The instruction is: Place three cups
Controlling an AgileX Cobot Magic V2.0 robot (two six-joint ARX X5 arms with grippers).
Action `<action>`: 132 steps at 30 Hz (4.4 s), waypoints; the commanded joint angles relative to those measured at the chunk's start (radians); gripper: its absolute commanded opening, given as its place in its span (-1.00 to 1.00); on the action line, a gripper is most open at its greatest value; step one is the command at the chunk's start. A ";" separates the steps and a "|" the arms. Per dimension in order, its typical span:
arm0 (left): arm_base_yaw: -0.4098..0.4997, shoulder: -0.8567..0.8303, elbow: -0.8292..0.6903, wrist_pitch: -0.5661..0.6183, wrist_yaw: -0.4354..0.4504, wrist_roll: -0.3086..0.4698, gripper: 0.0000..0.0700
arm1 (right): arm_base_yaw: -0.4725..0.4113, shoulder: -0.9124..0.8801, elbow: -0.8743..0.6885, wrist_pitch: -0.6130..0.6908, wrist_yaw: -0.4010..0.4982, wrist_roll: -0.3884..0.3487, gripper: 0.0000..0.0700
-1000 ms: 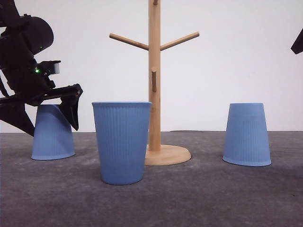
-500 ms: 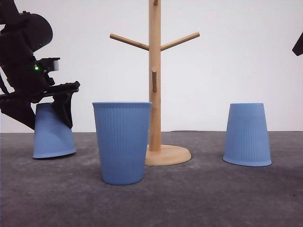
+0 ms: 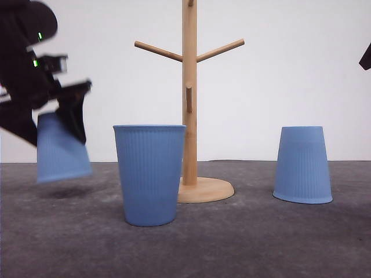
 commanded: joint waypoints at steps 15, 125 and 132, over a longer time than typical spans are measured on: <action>0.087 -0.223 0.012 -0.025 0.413 -0.271 0.11 | 0.006 0.003 0.018 0.002 -0.001 0.018 0.16; 0.024 -1.013 -0.566 -0.053 0.183 -0.210 0.57 | 0.000 0.072 0.034 -0.020 0.004 0.256 0.57; 0.024 -1.027 -0.566 -0.063 0.184 -0.211 0.57 | 0.000 0.281 0.118 0.004 0.027 0.271 0.74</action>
